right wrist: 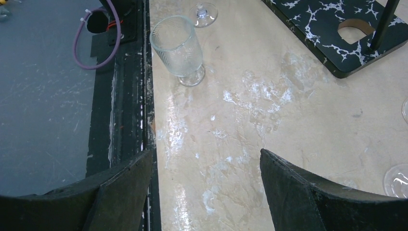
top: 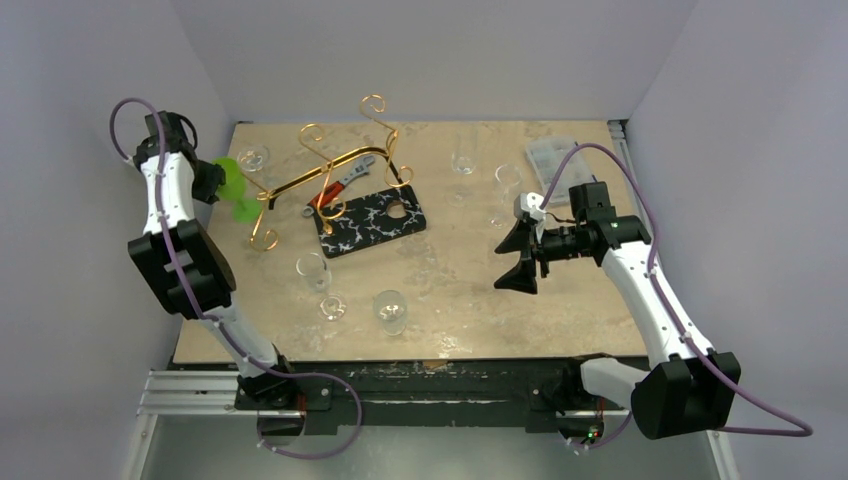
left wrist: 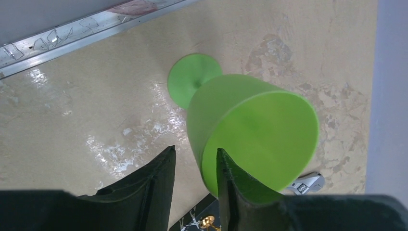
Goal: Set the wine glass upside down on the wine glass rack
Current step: Pick up the wine glass at the center of the board, then turn the wine glass upside down at the wine rack.
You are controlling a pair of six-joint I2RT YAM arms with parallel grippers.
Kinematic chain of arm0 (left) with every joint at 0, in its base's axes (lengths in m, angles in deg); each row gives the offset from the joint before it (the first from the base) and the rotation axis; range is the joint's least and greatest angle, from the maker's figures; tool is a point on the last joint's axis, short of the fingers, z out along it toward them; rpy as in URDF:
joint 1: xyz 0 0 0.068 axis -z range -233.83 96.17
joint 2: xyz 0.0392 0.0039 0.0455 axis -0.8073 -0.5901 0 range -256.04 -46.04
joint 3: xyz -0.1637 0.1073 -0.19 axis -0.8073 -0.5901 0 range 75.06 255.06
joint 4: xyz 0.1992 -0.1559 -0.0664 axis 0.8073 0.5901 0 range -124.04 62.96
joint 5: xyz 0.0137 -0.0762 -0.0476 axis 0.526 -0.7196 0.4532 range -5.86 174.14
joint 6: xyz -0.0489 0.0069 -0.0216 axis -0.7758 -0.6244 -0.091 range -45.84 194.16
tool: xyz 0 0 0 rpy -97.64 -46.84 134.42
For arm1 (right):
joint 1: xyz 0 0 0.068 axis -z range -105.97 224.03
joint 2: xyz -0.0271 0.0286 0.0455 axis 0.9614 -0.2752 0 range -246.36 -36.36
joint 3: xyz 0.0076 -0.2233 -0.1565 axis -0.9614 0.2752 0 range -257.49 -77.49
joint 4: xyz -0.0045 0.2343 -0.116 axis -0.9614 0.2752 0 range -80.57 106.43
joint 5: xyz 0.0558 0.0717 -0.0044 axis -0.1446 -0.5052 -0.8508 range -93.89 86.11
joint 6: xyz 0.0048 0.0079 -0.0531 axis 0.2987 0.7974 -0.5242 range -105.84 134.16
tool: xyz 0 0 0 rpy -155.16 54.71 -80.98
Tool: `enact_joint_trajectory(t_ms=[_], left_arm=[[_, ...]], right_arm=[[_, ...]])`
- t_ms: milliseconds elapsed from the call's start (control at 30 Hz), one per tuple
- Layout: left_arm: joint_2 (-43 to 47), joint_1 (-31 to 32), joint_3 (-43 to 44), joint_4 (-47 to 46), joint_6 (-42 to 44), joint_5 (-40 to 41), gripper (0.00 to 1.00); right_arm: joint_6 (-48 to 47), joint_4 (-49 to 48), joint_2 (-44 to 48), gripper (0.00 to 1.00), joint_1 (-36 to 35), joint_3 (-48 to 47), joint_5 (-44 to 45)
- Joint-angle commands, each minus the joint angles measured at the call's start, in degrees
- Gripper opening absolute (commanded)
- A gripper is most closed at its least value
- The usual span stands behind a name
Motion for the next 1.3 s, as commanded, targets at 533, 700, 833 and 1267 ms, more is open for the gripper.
enact_joint_trajectory(t_ms=[533,700,833,1267], left_arm=[[17.09,-0.03,-9.67,-3.92,1.63,11.23,0.00],[24.57,0.08,-13.92,-7.80,3.46,13.85,0.00],[31.30,0.89,-15.16,-9.36,6.16,18.89,0.00],[48.76,9.80,-15.11,-16.04,18.47,18.42,0.00]], right_arm=[[-0.87,0.04,1.04,0.80,-0.18,-1.63,0.12],[-1.08,0.23,1.56,0.80,-0.17,-1.64,-0.20],[-1.31,0.25,2.11,0.80,-0.15,-1.64,-0.50],[-1.50,-1.02,2.82,0.80,-0.17,-0.55,0.43]])
